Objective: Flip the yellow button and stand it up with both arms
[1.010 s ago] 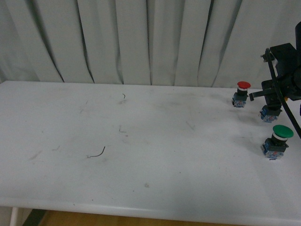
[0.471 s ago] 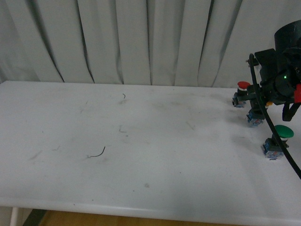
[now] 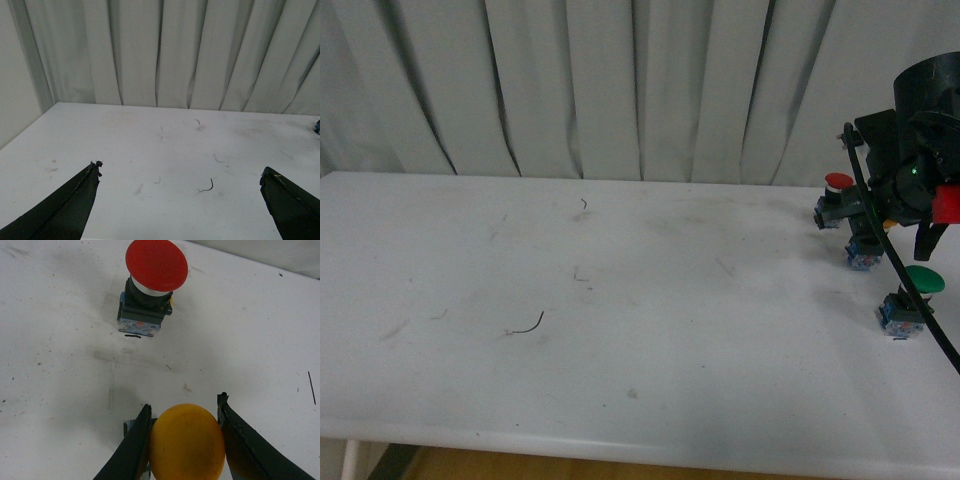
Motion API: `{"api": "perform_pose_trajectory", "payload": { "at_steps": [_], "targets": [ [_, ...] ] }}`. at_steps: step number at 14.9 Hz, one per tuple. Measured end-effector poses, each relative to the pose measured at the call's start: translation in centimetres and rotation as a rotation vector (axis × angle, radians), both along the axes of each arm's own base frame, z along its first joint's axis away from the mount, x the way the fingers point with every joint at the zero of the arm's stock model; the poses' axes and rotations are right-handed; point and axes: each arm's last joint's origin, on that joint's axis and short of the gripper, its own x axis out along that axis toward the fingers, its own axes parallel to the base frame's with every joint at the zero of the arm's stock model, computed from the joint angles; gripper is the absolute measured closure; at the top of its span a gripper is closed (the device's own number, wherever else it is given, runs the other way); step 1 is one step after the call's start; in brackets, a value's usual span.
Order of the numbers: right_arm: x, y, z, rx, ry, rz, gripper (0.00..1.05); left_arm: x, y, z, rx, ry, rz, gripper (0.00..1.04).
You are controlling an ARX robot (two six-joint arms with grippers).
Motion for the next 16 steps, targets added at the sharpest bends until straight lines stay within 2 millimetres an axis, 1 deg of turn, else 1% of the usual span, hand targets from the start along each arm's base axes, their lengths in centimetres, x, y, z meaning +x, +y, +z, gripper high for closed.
{"api": "perform_pose_trajectory", "payload": {
  "at_steps": [3,10,11,14,16],
  "targets": [
    [0.04,0.58,0.07,-0.017,-0.007,0.023,0.70,0.00,0.00,0.00,0.000,0.000,0.000,0.07],
    [-0.05,0.49,-0.38,-0.036,0.018,0.024,0.70,0.00,0.00,0.00,0.000,0.000,0.000,0.07],
    [-0.05,0.49,-0.38,-0.037,0.018,0.025,0.69,0.00,0.00,0.00,0.000,0.000,0.000,0.07],
    [0.05,0.40,-0.29,-0.035,0.003,0.023,0.33,0.00,0.00,0.00,0.000,0.000,0.000,0.07],
    [0.12,0.17,-0.21,-0.034,-0.007,0.018,0.11,0.00,0.00,0.00,0.000,0.000,0.000,0.07]
  ]
}}
